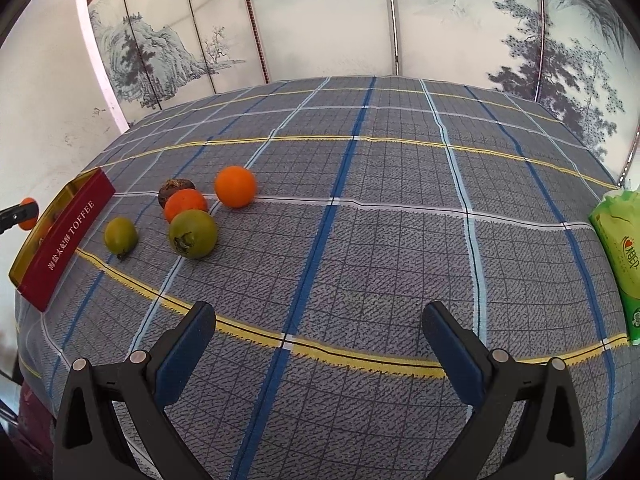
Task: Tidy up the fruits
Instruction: 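Carry the tangerine into the tin and open the left tool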
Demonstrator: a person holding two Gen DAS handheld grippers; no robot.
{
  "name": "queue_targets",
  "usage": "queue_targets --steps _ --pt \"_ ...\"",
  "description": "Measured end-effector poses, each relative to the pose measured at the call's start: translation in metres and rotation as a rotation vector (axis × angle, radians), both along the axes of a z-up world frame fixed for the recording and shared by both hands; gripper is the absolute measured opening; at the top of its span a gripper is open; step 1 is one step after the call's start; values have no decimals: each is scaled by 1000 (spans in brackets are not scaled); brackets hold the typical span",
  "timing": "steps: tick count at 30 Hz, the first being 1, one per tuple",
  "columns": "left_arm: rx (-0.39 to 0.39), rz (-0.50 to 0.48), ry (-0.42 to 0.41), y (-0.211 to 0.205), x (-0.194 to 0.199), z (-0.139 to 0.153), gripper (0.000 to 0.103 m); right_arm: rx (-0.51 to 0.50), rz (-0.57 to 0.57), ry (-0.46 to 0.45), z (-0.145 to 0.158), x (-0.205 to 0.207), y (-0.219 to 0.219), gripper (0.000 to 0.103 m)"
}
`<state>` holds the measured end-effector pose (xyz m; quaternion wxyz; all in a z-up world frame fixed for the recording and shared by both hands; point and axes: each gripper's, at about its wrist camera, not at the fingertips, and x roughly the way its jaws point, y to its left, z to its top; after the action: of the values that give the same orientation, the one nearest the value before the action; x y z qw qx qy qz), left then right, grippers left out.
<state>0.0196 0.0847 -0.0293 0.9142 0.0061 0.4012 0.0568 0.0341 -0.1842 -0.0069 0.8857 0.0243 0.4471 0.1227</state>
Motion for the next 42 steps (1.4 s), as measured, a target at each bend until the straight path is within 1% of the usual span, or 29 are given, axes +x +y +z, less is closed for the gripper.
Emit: queue_targets --steps 4,12,20,26,29,31,36,40,42 --pt "1 33 7 15 -4 -6 40 -6 -6 7 -1 1 0 103" --pt "-26 108 38 50 -12 -23 40 -20 -17 16 -2 2 1 103" --pt "-30 125 68 59 -12 -35 41 -35 -29 23 -2 4 1 103" --pt "-21 118 86 57 -13 -41 41 -49 -23 -6 1 -1 5 103" --pt "-22 117 87 57 -13 -41 41 43 26 -47 10 -6 12 103" --pt "-18 119 85 58 -13 -41 41 73 75 -67 16 -6 25 103" --pt "-9 116 87 57 -11 -42 41 52 173 -88 20 4 58 103" --pt "-12 120 87 58 -11 -42 42 52 199 -80 19 17 68 103" --pt "-14 123 85 59 -11 -41 44 46 209 -75 18 22 73 103"
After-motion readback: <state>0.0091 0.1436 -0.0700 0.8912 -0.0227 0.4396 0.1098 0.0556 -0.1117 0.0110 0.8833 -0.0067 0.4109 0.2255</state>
